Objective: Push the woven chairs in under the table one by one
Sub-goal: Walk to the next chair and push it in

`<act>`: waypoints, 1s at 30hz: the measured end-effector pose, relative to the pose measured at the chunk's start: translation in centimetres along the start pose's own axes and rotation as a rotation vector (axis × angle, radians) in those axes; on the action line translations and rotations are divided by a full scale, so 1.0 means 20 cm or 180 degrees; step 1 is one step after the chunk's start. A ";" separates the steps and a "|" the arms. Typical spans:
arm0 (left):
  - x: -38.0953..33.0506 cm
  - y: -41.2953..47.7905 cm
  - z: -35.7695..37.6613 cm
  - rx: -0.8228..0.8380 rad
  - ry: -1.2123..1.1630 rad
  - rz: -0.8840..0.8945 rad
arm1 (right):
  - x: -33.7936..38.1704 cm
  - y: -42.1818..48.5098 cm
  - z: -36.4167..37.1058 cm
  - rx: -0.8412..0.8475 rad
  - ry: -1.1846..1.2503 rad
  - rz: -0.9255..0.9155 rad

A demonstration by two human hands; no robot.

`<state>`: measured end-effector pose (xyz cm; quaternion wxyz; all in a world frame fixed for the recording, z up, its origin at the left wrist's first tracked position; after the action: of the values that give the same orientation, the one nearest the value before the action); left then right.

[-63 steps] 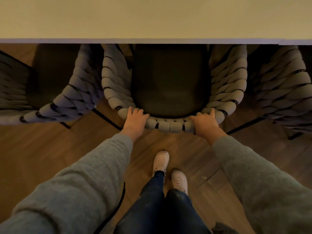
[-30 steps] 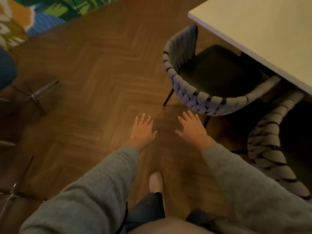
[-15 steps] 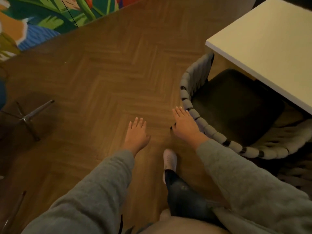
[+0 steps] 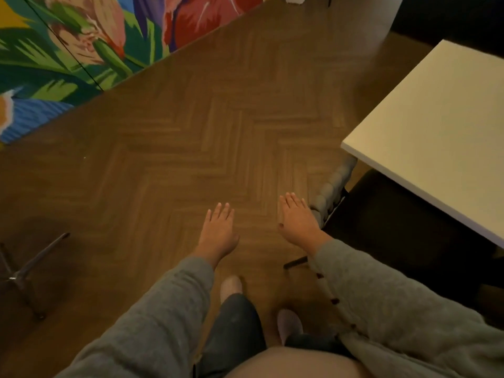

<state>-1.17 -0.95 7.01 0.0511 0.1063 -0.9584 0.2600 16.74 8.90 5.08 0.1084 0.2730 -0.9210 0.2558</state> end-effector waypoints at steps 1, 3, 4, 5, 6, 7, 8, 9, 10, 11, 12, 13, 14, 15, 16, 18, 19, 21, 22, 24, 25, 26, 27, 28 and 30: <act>0.04 0.09 -0.04 0.0020 0.0013 0.0031 | -0.01 0.08 -0.03 -0.0004 0.0020 0.0055; 0.10 0.29 -0.11 0.0036 0.0051 0.0135 | -0.03 0.27 -0.09 -0.0059 0.0064 0.0151; 0.12 0.38 -0.15 0.0055 0.0084 0.0187 | -0.03 0.35 -0.12 -0.0083 0.0085 0.0221; 0.16 0.50 -0.19 0.0074 0.0127 0.0262 | -0.04 0.45 -0.15 -0.0116 0.0122 0.0327; 0.20 0.62 -0.24 0.0078 0.0188 0.0344 | -0.05 0.56 -0.19 -0.0146 0.0152 0.0452; 0.24 0.73 -0.30 0.0068 0.0281 0.0441 | -0.05 0.66 -0.23 -0.0175 0.0181 0.0590; 0.29 0.84 -0.36 0.0041 0.0400 0.0555 | -0.05 0.75 -0.28 -0.0208 0.0212 0.0739; 0.34 0.95 -0.43 -0.0011 0.0505 0.0653 | -0.06 0.84 -0.32 -0.0255 0.0258 0.0884; 0.39 1.07 -0.51 -0.0054 0.0592 0.0751 | -0.06 0.94 -0.37 -0.0297 0.0349 0.1030; 0.44 1.18 -0.58 -0.0059 0.0651 0.0827 | -0.05 1.02 -0.42 -0.0317 0.0456 0.1151; 0.49 1.29 -0.66 -0.0065 0.0704 0.0861 | -0.05 1.09 -0.46 -0.0366 0.0546 0.1259; 0.54 1.41 -0.73 -0.0074 0.0771 0.0880 | -0.04 1.16 -0.51 -0.0432 0.0602 0.1329; 0.57 1.52 -0.80 -0.0070 0.0841 0.0892 | -0.04 1.23 -0.56 -0.0484 0.0651 0.1381; 0.58 1.63 -0.87 -0.0045 0.0884 0.0909 | -0.05 1.29 -0.61 -0.0532 0.0742 0.1420; 0.58 1.73 -0.92 -0.0015 0.0921 0.0947 | -0.06 1.33 -0.66 -0.0570 0.0828 0.1466; 0.54 1.89 -1.01 0.0005 0.0945 0.1083 | -0.11 1.41 -0.74 -0.0647 0.0910 0.1601; 0.50 1.97 -1.06 0.0013 0.0943 0.1181 | -0.15 1.45 -0.79 -0.0666 0.0931 0.1686; 0.40 2.13 -1.15 0.0007 0.0982 0.1381 | -0.26 1.54 -0.87 -0.0719 0.0957 0.1867; 0.34 2.22 -1.20 -0.0012 0.1010 0.1481 | -0.32 1.60 -0.91 -0.0774 0.0963 0.1950; 0.21 2.41 -1.30 -0.0058 0.1043 0.1673 | -0.47 1.71 -0.98 -0.0872 0.0941 0.2090; 0.13 2.51 -1.36 -0.0089 0.1073 0.1760 | -0.54 1.76 -1.03 -0.0881 0.0901 0.2150; 0.07 2.60 -1.41 -0.0133 0.1110 0.1827 | -0.62 1.81 -1.07 -0.0877 0.0849 0.2190; -0.02 2.70 -1.47 -0.0174 0.1125 0.1891 | -0.71 1.88 -1.13 -0.0869 0.0809 0.2219; -0.10 2.79 -1.53 -0.0193 0.1124 0.1937 | -0.81 1.93 -1.19 -0.0855 0.0769 0.2243; -0.27 2.98 -1.67 -0.0219 0.1127 0.2004 | -1.03 2.04 -1.34 -0.0884 0.0692 0.2340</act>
<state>-8.28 67.20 5.74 0.1372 -0.2425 -0.9286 0.2450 12.69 61.63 3.89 0.1423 -0.1203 -0.9662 0.1781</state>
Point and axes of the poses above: each hand's wrist, its own y-axis towards the middle knuckle, its own z-axis out of the palm, x = y × z, the point moved 1 cm from there along y, towards the middle knuckle, and after that the axes turned 8 degrees about y, right-handed, at the moved point
